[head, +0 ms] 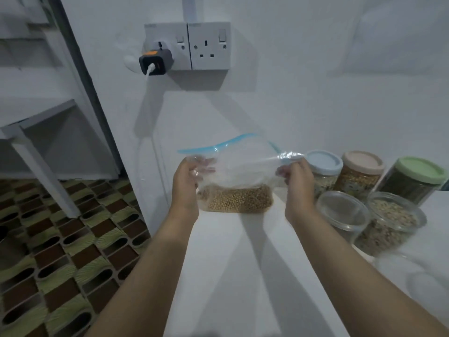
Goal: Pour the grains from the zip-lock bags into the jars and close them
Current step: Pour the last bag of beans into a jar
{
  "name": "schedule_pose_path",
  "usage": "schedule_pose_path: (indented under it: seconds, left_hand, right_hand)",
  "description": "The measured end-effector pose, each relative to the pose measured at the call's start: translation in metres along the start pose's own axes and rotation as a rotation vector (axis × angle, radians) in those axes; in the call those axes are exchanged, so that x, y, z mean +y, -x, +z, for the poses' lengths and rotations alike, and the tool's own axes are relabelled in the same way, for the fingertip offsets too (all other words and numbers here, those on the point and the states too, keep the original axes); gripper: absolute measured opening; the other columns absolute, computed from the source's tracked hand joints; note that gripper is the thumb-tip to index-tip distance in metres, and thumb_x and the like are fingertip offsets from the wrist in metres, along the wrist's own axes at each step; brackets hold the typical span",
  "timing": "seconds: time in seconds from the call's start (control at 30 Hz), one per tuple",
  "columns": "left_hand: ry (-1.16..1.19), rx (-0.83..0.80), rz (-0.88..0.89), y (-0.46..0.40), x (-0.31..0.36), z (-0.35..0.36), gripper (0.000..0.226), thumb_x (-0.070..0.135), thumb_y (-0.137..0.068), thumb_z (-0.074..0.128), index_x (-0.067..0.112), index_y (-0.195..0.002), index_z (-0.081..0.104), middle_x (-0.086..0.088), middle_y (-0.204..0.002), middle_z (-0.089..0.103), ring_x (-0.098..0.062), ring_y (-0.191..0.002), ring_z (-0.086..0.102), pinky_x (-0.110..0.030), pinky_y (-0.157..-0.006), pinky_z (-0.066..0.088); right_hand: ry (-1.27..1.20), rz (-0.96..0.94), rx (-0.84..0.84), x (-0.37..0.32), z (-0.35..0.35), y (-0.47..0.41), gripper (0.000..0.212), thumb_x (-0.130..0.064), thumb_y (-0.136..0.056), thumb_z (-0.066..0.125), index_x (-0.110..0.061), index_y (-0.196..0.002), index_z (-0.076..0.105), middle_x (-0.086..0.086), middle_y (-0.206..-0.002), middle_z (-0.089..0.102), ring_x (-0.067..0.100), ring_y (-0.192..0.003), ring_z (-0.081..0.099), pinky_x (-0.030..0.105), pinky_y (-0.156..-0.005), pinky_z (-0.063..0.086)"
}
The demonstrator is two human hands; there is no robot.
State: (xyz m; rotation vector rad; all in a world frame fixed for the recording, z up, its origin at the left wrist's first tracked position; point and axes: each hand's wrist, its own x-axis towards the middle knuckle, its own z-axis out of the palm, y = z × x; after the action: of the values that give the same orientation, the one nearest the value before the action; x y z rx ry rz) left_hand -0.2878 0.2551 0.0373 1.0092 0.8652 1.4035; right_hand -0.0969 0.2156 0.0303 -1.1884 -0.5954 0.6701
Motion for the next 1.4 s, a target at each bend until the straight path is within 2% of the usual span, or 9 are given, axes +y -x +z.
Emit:
schedule_pose_path:
  seconds: [0.1, 0.2, 0.33, 0.57, 0.7, 0.83, 1.03, 1.17, 1.4]
  left_hand:
    - [-0.028, 0.034, -0.027, 0.044, -0.001, -0.013, 0.034, 0.052, -0.077, 0.069, 0.021, -0.093, 0.068, -0.008, -0.099, 0.075, -0.026, -0.104, 0.068, -0.039, -0.1, 0.044]
    - [-0.196, 0.13, 0.068, 0.087, -0.003, -0.015, 0.022, 0.028, -0.094, 0.064, 0.01, -0.106, 0.066, -0.004, -0.089, 0.077, -0.016, -0.095, 0.071, -0.03, -0.094, 0.048]
    - [-0.213, 0.184, 0.202, 0.127, 0.001, -0.012, 0.011, 0.011, -0.094, 0.061, 0.009, -0.103, 0.066, 0.005, -0.085, 0.074, -0.004, -0.087, 0.069, -0.018, -0.084, 0.054]
    - [-0.293, 0.213, 0.377, 0.158, 0.042, 0.011, 0.008, 0.02, -0.098, 0.057, 0.026, -0.099, 0.063, 0.01, -0.096, 0.069, -0.003, -0.092, 0.064, -0.014, -0.085, 0.047]
    - [-0.74, 0.306, 0.509, 0.17, 0.051, 0.033, 0.032, 0.025, -0.096, 0.059, 0.033, -0.125, 0.049, 0.017, -0.127, 0.048, -0.004, -0.126, 0.042, -0.028, -0.106, 0.037]
    - [-1.141, 0.305, 0.77, 0.179, 0.045, 0.062, 0.03, 0.033, -0.095, 0.053, 0.029, -0.125, 0.058, 0.005, -0.147, 0.039, -0.019, -0.144, 0.021, -0.048, -0.118, 0.006]
    - [-1.032, 0.069, 0.835, 0.189, 0.036, 0.095, 0.032, 0.046, -0.099, 0.037, 0.039, -0.114, 0.065, 0.015, -0.143, 0.046, -0.012, -0.144, 0.022, -0.041, -0.115, -0.009]
    - [-0.966, 0.096, 0.888, 0.182, 0.034, 0.096, 0.012, 0.035, -0.094, 0.059, 0.04, -0.095, 0.07, 0.016, -0.138, 0.049, -0.012, -0.142, 0.025, -0.045, -0.114, -0.004]
    - [-1.037, 0.267, 0.856, 0.135, 0.045, 0.054, 0.021, 0.051, -0.089, 0.056, 0.037, -0.085, 0.07, 0.013, -0.139, 0.048, -0.018, -0.142, 0.024, -0.049, -0.112, -0.006]
  right_hand:
    - [-0.086, 0.082, -0.117, -0.01, -0.041, 0.039, 0.026, -0.035, -0.087, 0.044, -0.027, -0.079, 0.068, -0.009, -0.081, 0.069, 0.014, -0.08, 0.056, 0.034, -0.08, 0.035]
    - [-0.057, 0.103, -0.222, -0.024, -0.07, 0.07, 0.04, -0.044, -0.102, 0.037, -0.028, -0.086, 0.069, -0.013, -0.095, 0.073, 0.009, -0.093, 0.059, 0.032, -0.085, 0.036]
    - [0.111, -0.095, -0.198, -0.029, -0.091, 0.099, 0.015, -0.02, -0.089, 0.068, -0.031, -0.098, 0.07, -0.002, -0.101, 0.069, 0.013, -0.086, 0.058, 0.026, -0.076, 0.042]
    - [-0.061, -0.367, -0.291, -0.066, -0.096, 0.119, 0.031, 0.005, -0.1, 0.046, -0.021, -0.116, 0.051, 0.001, -0.087, 0.072, 0.019, -0.099, 0.066, 0.031, -0.101, 0.045]
    - [-0.035, -0.427, -0.376, -0.083, -0.09, 0.119, 0.018, 0.0, -0.101, 0.048, -0.015, -0.111, 0.049, 0.007, -0.089, 0.073, 0.02, -0.099, 0.07, 0.03, -0.095, 0.046]
    - [0.015, -0.504, -0.384, -0.093, -0.087, 0.124, 0.027, -0.003, -0.095, 0.061, -0.028, -0.088, 0.059, 0.002, -0.089, 0.075, 0.023, -0.092, 0.073, 0.033, -0.086, 0.052]
    - [0.33, -0.642, -0.348, -0.105, -0.097, 0.132, 0.013, -0.012, -0.086, 0.073, -0.024, -0.083, 0.072, -0.016, -0.082, 0.073, 0.006, -0.084, 0.069, 0.022, -0.079, 0.051]
    - [0.372, -0.664, -0.304, -0.104, -0.101, 0.132, 0.005, -0.016, -0.086, 0.076, -0.02, -0.083, 0.075, -0.015, -0.08, 0.072, 0.009, -0.083, 0.068, 0.021, -0.078, 0.049]
    - [0.173, -0.473, -0.164, -0.102, -0.117, 0.108, 0.023, -0.018, -0.088, 0.074, -0.035, -0.076, 0.066, -0.005, -0.078, 0.068, 0.013, -0.071, 0.057, 0.032, -0.068, 0.047]
